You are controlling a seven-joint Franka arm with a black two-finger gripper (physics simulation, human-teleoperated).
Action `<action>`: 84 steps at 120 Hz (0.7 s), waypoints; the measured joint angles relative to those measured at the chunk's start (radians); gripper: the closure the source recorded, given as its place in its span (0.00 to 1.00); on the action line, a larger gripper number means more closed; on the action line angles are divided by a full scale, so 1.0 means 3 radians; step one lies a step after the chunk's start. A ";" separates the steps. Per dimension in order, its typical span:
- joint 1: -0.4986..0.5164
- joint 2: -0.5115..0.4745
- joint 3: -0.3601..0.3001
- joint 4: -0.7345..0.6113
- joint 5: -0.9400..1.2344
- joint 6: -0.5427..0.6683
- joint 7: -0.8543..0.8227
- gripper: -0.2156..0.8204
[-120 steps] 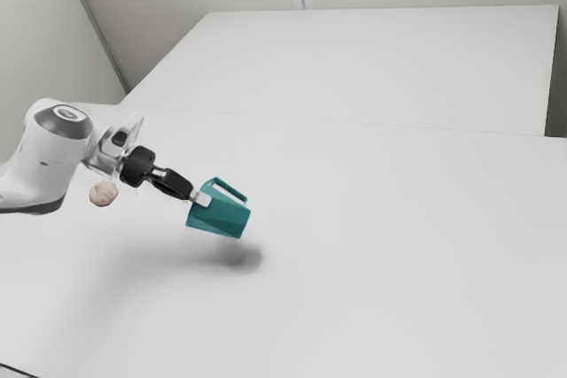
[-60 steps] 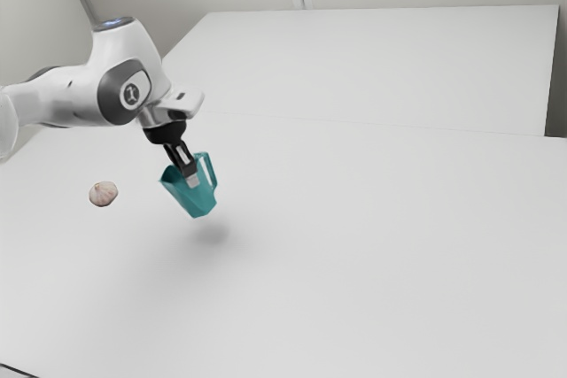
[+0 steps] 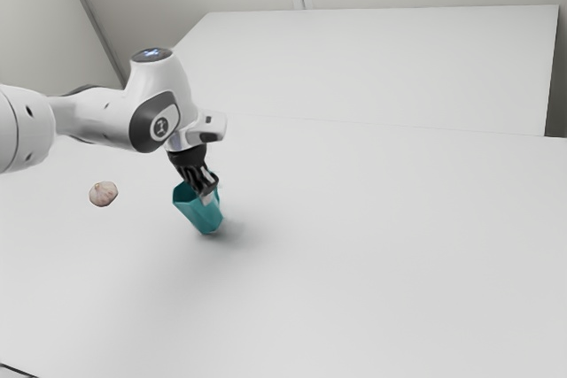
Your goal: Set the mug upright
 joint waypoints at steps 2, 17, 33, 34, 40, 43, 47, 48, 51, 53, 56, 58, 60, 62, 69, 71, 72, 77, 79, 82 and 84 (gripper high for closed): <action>0.0014 0.0005 -0.0001 0.0000 0.0000 0.0003 -0.0022 0.97; -0.0022 0.0032 -0.0003 0.0000 -0.0008 0.0020 -0.0166 0.97; -0.0060 0.0057 -0.0004 0.0001 -0.0035 0.0029 -0.0287 0.92; -0.0059 0.0057 -0.0004 0.0001 -0.0037 0.0029 -0.0294 0.92; -0.0054 0.0059 -0.0003 0.0003 -0.0049 0.0029 -0.0328 0.85; -0.0050 0.0058 -0.0003 0.0004 -0.0054 0.0029 -0.0344 0.80; -0.0048 0.0055 -0.0002 0.0004 -0.0072 0.0029 -0.0364 0.73; -0.0047 0.0054 -0.0002 0.0004 -0.0077 0.0029 -0.0368 0.71; -0.0046 0.0048 -0.0001 0.0005 -0.0091 0.0028 -0.0381 0.66; -0.0046 0.0044 0.0000 0.0005 -0.0099 0.0027 -0.0389 0.62; -0.0045 0.0036 0.0000 0.0007 -0.0109 0.0026 -0.0401 0.58; -0.0045 0.0029 0.0001 0.0008 -0.0115 0.0024 -0.0408 0.55; -0.0045 0.0023 0.0001 0.0011 -0.0119 0.0023 -0.0415 0.52; -0.0045 0.0013 0.0001 0.0013 -0.0124 0.0020 -0.0422 0.50; -0.0045 -0.0050 0.0001 0.0020 -0.0151 0.0004 -0.0443 0.43; -0.0045 -0.0073 0.0001 0.0022 -0.0163 -0.0001 -0.0448 0.41; -0.0046 -0.0082 0.0001 0.0023 -0.0169 -0.0004 -0.0450 0.41; -0.0046 -0.0117 0.0001 0.0078 -0.0206 -0.0048 -0.0461 0.37; -0.0046 -0.0124 0.0001 0.0124 -0.0227 -0.0080 -0.0465 0.36; -0.0046 -0.0132 0.0001 0.0209 -0.0256 -0.0139 -0.0471 0.34; -0.0047 -0.0136 0.0001 0.0272 -0.0272 -0.0185 -0.0475 0.33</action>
